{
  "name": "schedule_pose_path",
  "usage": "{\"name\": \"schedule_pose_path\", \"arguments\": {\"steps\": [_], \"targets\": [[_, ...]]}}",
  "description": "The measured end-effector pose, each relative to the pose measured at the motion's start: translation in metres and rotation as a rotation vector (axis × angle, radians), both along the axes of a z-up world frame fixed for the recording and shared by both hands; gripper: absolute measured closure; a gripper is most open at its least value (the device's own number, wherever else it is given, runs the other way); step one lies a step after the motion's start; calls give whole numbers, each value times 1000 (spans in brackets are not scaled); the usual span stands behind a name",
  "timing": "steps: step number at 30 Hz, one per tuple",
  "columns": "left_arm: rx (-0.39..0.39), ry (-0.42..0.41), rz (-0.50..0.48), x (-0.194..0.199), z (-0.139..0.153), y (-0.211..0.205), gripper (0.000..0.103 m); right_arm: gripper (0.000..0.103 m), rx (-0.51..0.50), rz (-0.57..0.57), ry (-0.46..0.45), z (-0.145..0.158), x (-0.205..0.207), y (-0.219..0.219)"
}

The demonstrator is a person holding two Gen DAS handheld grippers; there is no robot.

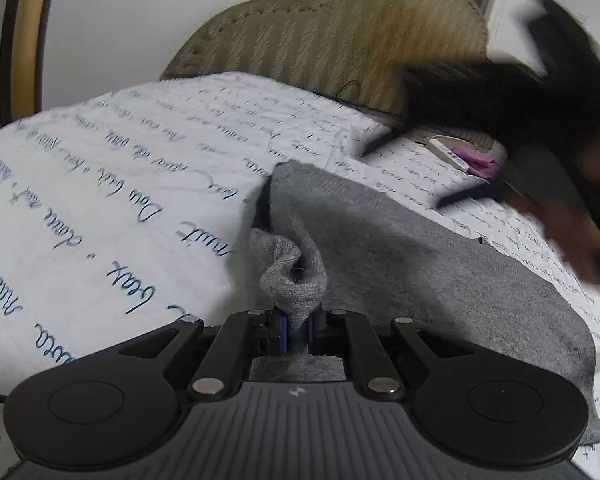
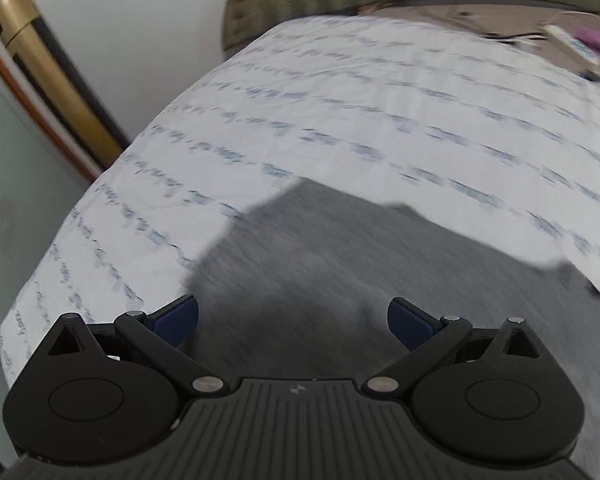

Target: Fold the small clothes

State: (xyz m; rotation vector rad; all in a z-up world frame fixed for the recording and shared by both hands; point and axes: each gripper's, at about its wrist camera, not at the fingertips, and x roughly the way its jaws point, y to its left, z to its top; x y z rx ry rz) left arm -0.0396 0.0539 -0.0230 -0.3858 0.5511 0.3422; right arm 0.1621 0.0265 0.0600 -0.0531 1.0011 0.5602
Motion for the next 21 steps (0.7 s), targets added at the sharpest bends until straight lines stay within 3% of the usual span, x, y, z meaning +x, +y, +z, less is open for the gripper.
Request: {"name": "schedule_pose_path", "arguments": {"steps": [7,13,18,20,21], "targets": [[86,-34,-58,4,3,-20,94,2,-281,178,45,-23,19,103],[139,-46,-78,4,0,-28,94,4,-477,219,55,-58,24,144],[142,-36,-74,6,-3,-25,94,32,-477,270,19,-69,15,143],[142,-35,-73,6,-3,-24,94,57,-463,276,4,-64,14,137],[142,-37,-73,6,-3,-24,94,63,-445,265,10,-60,17,131]]}}
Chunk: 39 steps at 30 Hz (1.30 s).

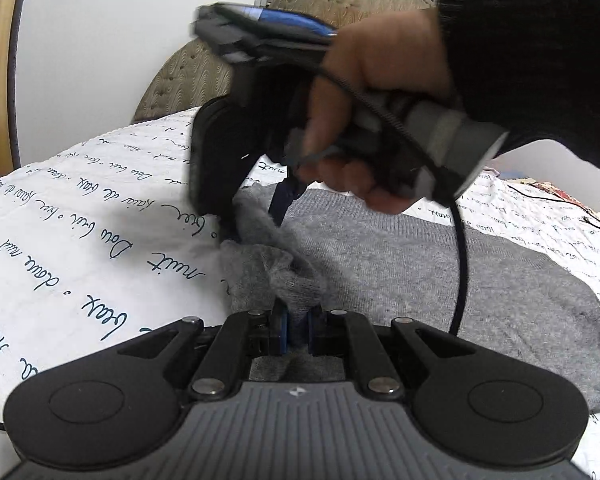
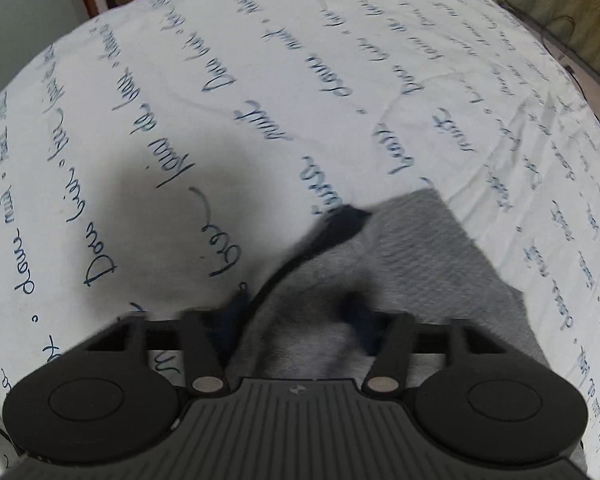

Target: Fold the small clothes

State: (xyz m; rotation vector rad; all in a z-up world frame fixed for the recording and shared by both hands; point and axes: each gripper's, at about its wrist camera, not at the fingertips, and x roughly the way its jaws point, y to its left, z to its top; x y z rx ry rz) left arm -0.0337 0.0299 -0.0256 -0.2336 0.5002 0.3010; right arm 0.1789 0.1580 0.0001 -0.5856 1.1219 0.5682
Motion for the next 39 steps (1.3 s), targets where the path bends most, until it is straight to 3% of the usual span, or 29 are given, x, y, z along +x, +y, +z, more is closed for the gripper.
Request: {"name": "schedule_pose_path", "arguments": {"steps": [2,4,10,17,22,25,27,31,34,36,37,38,39], "targets": [[6,-6,-5,-1,2,-2,94,87,69,-27,28,9,6,-16],[13,-14,-12,-2,5,-5,94,89,149,-59,59,14,12,-35],[37,-29,-29,-4,10,-12,94,91,487,-181,132,31,17,-110],[85,-52,-119,-4,20,-45,94,91,755,-295,137,37,3,-211],[94,-10,-239,-3,12,-81,94,91,887,-423,161,13,-15,-289],[104,35,-265,1,5,-96,94,90,976,-498,222,-11,-18,-320],[117,52,-264,5,3,-101,94,83,1041,-535,266,-24,-17,-326],[148,73,-254,9,2,-110,94,55,1132,-612,301,-36,-5,-334],[174,82,-248,12,5,-114,94,51,1138,-629,315,-38,9,-328],[191,89,-243,13,6,-118,94,56,1113,-614,286,-37,15,-318],[198,92,-239,10,7,-121,94,75,1079,-597,281,-39,18,-311],[205,93,-235,10,7,-122,94,86,1050,-574,283,-39,18,-308],[212,90,-235,10,8,-124,94,86,1040,-551,267,-38,16,-307]]}}
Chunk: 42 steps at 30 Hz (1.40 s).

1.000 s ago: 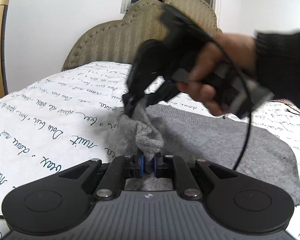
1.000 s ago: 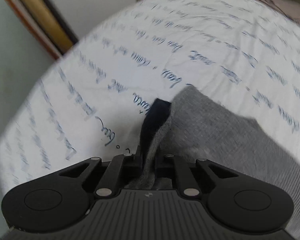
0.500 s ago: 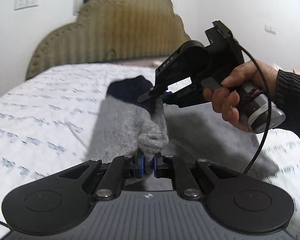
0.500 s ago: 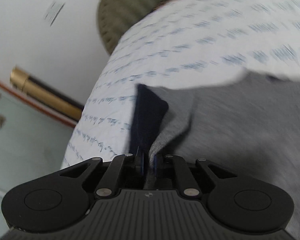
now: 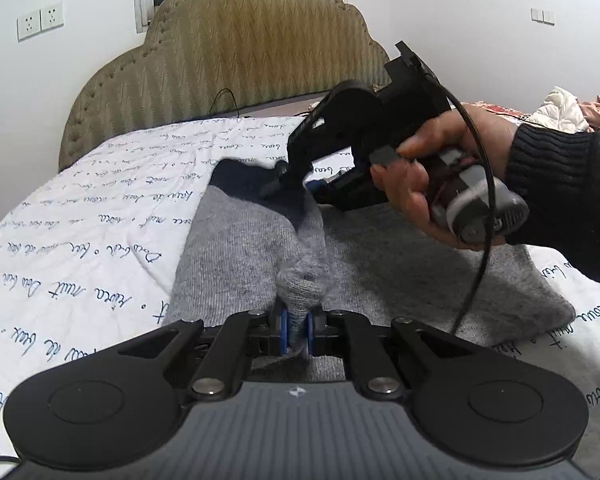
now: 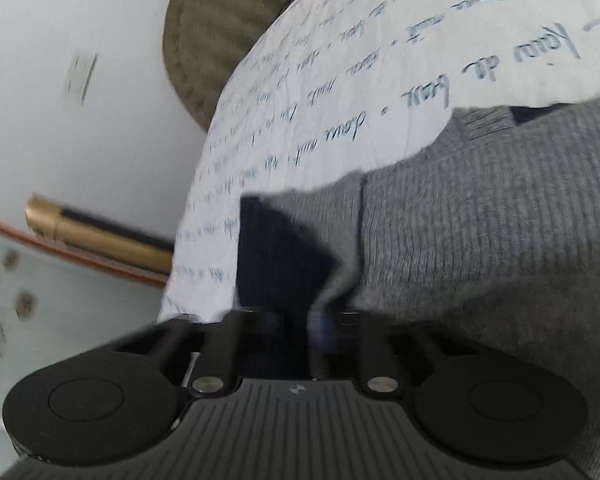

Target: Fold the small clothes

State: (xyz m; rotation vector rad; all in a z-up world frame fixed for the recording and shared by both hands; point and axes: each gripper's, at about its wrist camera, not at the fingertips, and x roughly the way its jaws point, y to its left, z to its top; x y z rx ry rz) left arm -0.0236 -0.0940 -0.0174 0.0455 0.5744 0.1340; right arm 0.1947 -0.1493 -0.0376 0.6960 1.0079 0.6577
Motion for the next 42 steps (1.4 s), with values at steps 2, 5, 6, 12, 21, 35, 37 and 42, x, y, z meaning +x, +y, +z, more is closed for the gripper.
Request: {"name": "schedule_pose_path", "arguments": {"steps": [2,5,6,12,21,35,37,42], "targets": [[33,-21,-19,-3,3,-9,94,87,5,22,-60,5,-7,-7],[61,-43,-83,-5,5,-27,94,87,23,23,-108,20,-15,-29],[57,-43,-111,-3,5,-34,94,87,9,22,-131,27,-19,-39],[5,-48,-311,6,7,-87,94,87,-70,-47,-177,52,-37,-122],[30,26,-392,15,-9,-118,94,87,-75,-132,-121,18,-46,-171],[-24,81,-443,27,-22,-133,94,81,-63,-154,-80,-2,-50,-193],[-45,77,-454,24,-18,-125,94,72,-23,-170,-65,-4,-54,-197],[-115,-21,-589,-6,4,-93,93,55,0,-193,-77,7,-60,-200]]}}
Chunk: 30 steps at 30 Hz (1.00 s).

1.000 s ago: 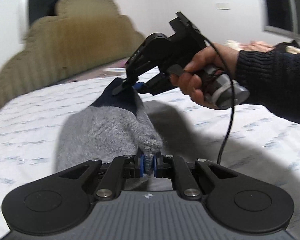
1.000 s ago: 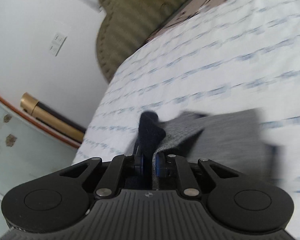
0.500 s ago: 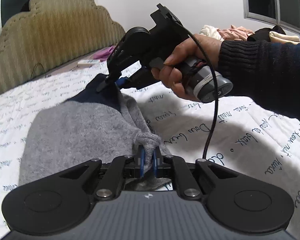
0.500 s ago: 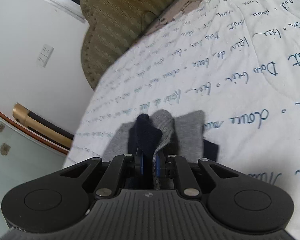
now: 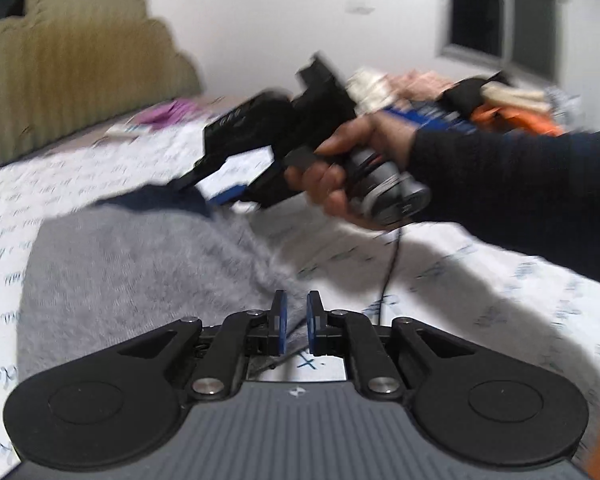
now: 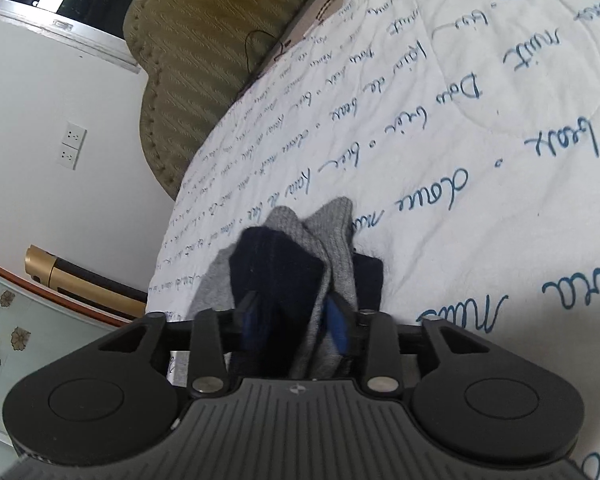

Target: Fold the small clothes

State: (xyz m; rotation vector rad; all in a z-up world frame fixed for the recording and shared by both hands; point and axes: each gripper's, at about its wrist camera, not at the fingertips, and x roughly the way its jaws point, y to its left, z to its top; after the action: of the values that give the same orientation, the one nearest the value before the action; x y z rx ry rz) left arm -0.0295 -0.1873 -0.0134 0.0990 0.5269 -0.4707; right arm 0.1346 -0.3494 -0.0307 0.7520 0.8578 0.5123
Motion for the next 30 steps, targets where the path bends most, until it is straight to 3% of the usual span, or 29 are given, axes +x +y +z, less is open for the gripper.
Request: {"name": "schedule_pose_path", "arguments": {"steps": [3,5,7,9,11,13,15,17,18,24,28,30], "targets": [[-48,-34,61,0,12,18,93,45,-3,-7,-16,6,2,1],[-25,-34,99,17,14,16,93,44,-2,-14,-17,9,7,4],[77,-19,61,38,7,-3,92,43,-15,-22,8,7,14,9],[226,10,34,48,-6,-29,92,43,-45,-11,37,6,21,16],[294,-4,-16,44,-15,-47,92,43,-84,7,51,6,25,24],[361,-67,3,35,-22,-58,92,43,-111,19,52,5,27,29],[399,-76,41,35,-28,-61,92,47,-140,29,32,5,26,33],[395,-60,49,38,-28,-59,92,63,-169,46,23,3,26,37],[399,-66,41,37,-28,-59,92,66,-175,48,26,1,26,37],[365,-69,-25,28,-16,-53,86,65,-119,40,53,-4,27,28],[356,-47,19,34,-16,-49,66,63,-106,40,54,-5,25,27],[345,-45,22,33,-14,-45,64,62,-105,44,52,-4,25,27]]}}
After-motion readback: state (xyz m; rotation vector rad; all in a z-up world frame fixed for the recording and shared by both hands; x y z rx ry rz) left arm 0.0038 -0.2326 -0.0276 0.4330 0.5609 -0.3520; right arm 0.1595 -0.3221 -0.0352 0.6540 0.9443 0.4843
